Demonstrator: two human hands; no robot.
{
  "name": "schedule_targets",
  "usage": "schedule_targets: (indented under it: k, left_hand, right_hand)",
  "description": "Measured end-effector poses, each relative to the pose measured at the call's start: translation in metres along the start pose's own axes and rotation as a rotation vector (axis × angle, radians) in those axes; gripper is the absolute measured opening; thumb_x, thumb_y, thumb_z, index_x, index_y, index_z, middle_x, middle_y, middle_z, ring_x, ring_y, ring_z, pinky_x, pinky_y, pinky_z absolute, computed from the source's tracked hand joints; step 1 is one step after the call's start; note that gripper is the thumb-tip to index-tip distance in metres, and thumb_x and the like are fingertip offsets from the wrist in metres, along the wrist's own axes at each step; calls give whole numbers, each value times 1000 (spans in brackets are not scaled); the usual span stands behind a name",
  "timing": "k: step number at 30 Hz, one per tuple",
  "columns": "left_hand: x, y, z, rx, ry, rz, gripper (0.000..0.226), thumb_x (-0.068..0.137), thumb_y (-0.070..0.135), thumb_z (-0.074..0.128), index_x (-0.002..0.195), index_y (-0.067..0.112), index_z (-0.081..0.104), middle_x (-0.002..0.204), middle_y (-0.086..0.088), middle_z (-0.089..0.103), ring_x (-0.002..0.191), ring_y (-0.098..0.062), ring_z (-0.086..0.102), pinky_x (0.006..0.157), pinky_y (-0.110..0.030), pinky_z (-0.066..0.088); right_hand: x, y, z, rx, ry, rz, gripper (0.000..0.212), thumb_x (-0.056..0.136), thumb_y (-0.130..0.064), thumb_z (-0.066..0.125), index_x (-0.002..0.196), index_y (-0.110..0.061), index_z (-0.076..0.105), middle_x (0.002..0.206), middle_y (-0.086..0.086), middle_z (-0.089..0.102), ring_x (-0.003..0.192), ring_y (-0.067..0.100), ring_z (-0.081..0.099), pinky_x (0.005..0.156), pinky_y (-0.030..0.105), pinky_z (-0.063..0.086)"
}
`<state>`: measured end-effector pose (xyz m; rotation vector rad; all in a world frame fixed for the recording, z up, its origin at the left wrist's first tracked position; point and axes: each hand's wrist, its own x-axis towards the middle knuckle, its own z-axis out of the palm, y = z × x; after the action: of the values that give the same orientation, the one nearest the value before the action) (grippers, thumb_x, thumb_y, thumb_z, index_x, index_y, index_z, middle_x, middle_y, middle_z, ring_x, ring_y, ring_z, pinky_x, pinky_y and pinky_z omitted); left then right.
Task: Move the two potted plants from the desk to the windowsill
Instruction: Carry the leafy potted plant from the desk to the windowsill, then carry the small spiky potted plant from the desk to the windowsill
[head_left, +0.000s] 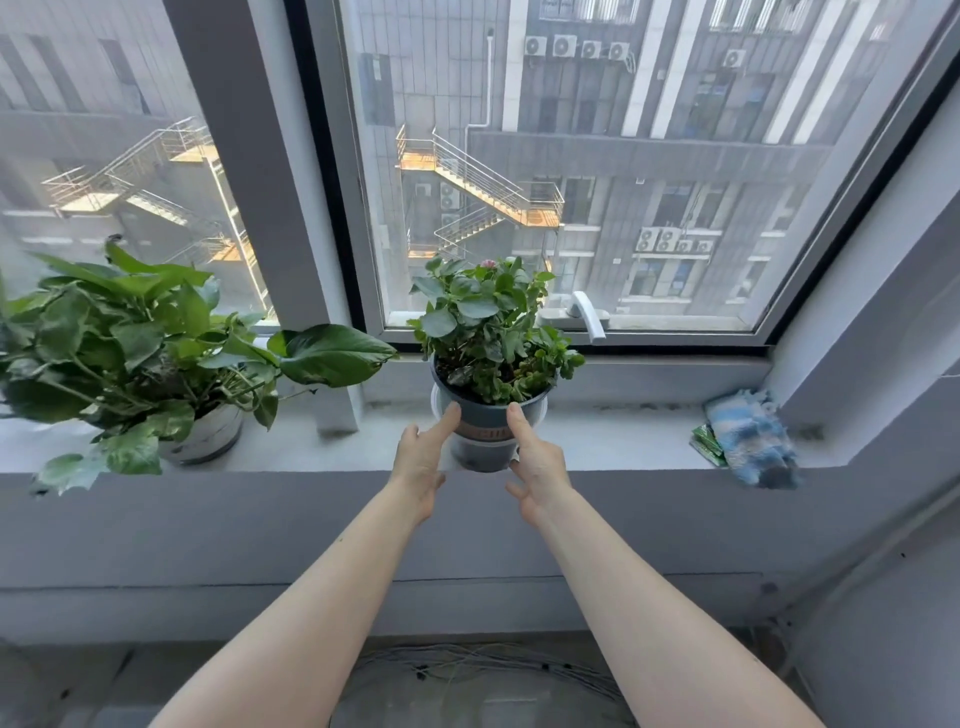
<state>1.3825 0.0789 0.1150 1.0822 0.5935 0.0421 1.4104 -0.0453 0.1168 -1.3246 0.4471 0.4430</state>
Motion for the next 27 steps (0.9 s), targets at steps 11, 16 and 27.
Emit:
schedule_targets:
  k: [11, 16, 27]
  left_hand:
    - [-129, -39, -82, -144, 294, 138, 100, 84, 54, 65, 160, 16, 11, 166, -1, 15, 151, -22, 17, 117, -54, 20]
    - [-211, -66, -138, -210, 492, 190, 99, 84, 55, 65, 159, 16, 14, 165, -1, 20, 150, -22, 19, 117, -52, 20]
    - [-429, -122, -269, -354, 1013, 314, 89, 77, 62, 66, 148, 15, 41, 154, -2, 40, 137, -21, 39, 110, -46, 34]
  right_hand:
    - [-98, 65, 22, -226, -329, 86, 92, 76, -61, 67, 149, -14, 35, 158, 5, 36, 143, 26, 34, 114, 49, 30]
    - [-162, 115, 42, -391, -542, 128, 87, 74, -64, 66, 145, -18, 45, 139, -2, 49, 132, 18, 44, 109, 42, 35]
    - [-352, 262, 101, -713, -1002, 206, 60, 75, -63, 65, 120, -24, 58, 124, 5, 52, 110, 28, 53, 91, 43, 41]
